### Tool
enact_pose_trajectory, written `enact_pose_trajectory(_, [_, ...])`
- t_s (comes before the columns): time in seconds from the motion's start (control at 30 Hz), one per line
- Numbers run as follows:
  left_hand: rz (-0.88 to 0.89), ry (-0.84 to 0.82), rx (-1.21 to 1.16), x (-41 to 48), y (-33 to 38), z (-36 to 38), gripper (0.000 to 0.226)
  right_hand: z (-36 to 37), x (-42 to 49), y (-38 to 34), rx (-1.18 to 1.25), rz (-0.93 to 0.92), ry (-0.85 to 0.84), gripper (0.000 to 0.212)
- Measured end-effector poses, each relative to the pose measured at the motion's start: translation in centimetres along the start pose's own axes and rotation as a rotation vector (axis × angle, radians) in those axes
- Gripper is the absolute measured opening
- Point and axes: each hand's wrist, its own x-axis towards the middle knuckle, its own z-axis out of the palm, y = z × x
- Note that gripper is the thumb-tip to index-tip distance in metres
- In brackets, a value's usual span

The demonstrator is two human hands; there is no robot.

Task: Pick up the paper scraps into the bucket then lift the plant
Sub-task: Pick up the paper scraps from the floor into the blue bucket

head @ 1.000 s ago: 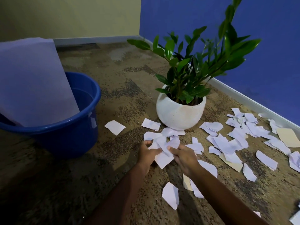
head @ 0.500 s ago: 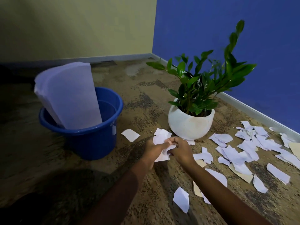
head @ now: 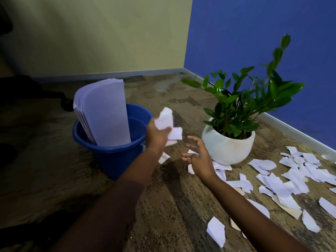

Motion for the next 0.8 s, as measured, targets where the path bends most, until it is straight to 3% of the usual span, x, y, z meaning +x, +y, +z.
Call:
enact_pose_trajectory(0.13, [0.196,0.236,0.145,1.8,2.5,-2.8,0.042,-1.2,-0.3,1.3,-0.170,0.018,0.026,0.049])
enact_pose_trajectory(0.27, [0.206,0.441,0.289,3.6,2.5,-5.6,0.039,-2.9,-1.0,3.0,-0.273,0.083,0.028,0.042])
enact_pose_trajectory(0.4, [-0.050,0.360,0.440,4.2,1.4,-6.6,0.064,-4.7,-1.9,4.5,-0.433,0.126,0.039,0.037])
enact_pose_trajectory(0.47, [-0.040,0.329,0.569,3.6,0.6,-5.8,0.072,-5.5,-2.2,5.0,-0.476,0.148,0.027,0.033])
enact_pose_trajectory(0.67, [0.606,0.220,1.009,0.6,-2.1,-1.3,0.064,-7.0,-3.9,6.7,-0.664,0.155,-0.028,0.032])
enact_pose_trajectory(0.8, [0.866,-0.033,1.164,-1.7,-5.1,2.4,0.064,-8.1,-5.2,7.6,-0.781,0.178,-0.089,0.031])
